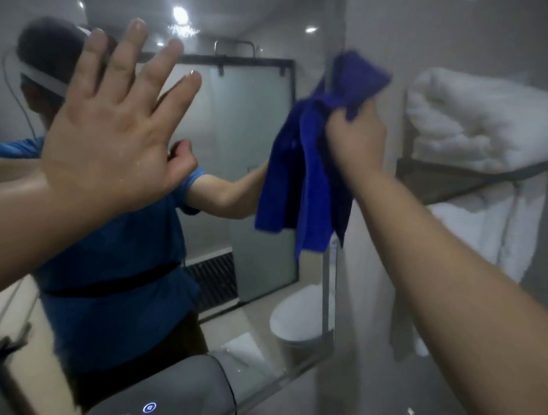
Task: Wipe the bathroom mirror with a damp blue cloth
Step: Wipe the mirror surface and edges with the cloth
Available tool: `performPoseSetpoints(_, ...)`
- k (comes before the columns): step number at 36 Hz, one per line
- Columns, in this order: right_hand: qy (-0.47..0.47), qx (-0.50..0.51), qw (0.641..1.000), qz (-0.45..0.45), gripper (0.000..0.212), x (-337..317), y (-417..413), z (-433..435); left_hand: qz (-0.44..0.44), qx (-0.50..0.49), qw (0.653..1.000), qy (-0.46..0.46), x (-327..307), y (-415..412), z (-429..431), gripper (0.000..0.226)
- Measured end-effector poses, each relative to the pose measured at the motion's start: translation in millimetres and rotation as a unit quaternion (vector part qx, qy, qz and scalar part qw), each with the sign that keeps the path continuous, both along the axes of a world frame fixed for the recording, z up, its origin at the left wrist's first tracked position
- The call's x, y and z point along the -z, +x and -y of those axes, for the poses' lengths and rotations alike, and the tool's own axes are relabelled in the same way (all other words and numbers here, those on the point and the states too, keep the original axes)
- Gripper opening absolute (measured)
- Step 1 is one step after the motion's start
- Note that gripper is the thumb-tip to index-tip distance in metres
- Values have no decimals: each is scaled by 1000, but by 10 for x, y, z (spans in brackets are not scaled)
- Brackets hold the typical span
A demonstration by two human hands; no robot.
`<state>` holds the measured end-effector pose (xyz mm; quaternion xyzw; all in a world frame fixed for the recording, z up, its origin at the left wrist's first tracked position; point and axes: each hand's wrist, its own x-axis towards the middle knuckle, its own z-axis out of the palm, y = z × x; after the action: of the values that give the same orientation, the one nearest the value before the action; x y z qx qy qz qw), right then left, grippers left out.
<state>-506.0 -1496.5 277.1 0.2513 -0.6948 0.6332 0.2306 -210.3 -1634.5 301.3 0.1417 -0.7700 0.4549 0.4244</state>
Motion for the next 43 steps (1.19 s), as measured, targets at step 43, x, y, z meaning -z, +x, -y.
performPoseSetpoints(43,5,-49,986,162,11,1146,220,-9,8,-34,999,6,-84,17,-87,78)
